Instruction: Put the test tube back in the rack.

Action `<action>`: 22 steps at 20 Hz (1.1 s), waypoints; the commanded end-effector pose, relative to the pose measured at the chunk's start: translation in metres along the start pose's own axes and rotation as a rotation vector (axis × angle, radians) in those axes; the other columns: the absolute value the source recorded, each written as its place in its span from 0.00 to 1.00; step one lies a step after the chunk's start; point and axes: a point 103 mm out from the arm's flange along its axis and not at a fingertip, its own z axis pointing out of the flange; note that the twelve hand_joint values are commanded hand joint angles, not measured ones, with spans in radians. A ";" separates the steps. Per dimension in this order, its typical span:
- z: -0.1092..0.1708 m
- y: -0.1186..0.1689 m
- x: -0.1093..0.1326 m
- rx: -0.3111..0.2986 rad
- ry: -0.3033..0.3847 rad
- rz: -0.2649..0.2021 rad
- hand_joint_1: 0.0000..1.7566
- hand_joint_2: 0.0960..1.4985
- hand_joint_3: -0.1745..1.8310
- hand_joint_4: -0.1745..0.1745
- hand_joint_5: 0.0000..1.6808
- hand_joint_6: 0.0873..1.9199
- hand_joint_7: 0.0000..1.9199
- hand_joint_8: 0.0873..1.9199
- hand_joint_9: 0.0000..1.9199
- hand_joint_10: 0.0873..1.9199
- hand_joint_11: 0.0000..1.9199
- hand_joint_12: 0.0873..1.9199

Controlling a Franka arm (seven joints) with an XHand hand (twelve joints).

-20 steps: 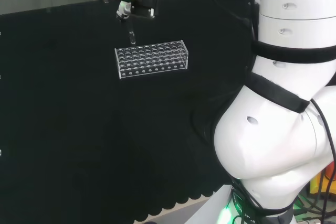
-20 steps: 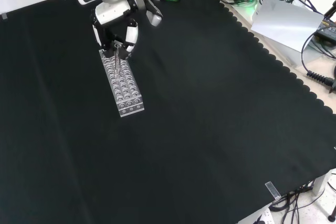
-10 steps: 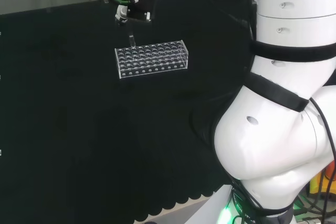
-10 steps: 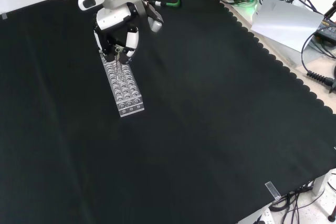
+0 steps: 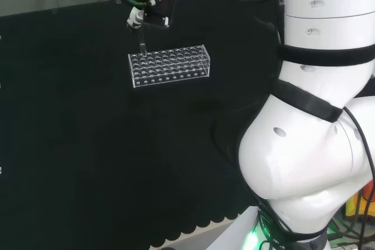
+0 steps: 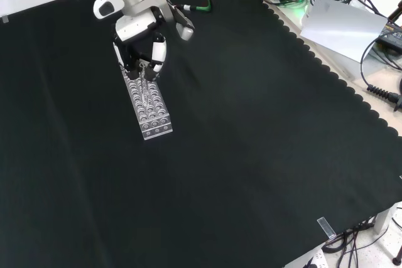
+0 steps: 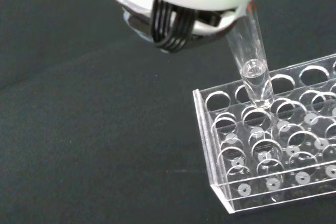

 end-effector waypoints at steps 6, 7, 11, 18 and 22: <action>0.002 0.002 -0.001 0.015 0.006 -0.004 0.75 0.47 0.31 0.00 0.82 0.00 0.71 0.34 0.83 0.26 0.66 0.43; 0.001 0.002 -0.002 0.016 0.009 -0.005 0.75 0.47 0.31 0.00 0.82 0.00 0.71 0.34 0.83 0.26 0.66 0.43; 0.002 0.003 -0.003 0.022 0.012 -0.008 0.75 0.47 0.31 0.00 0.82 0.00 0.71 0.34 0.83 0.26 0.66 0.43; 0.008 0.000 -0.004 0.038 0.014 -0.003 0.75 0.47 0.31 0.00 0.82 0.00 0.71 0.34 0.83 0.26 0.66 0.43; 0.012 -0.002 -0.003 0.039 0.001 -0.003 0.75 0.47 0.31 0.00 0.82 0.00 0.71 0.34 0.83 0.26 0.65 0.43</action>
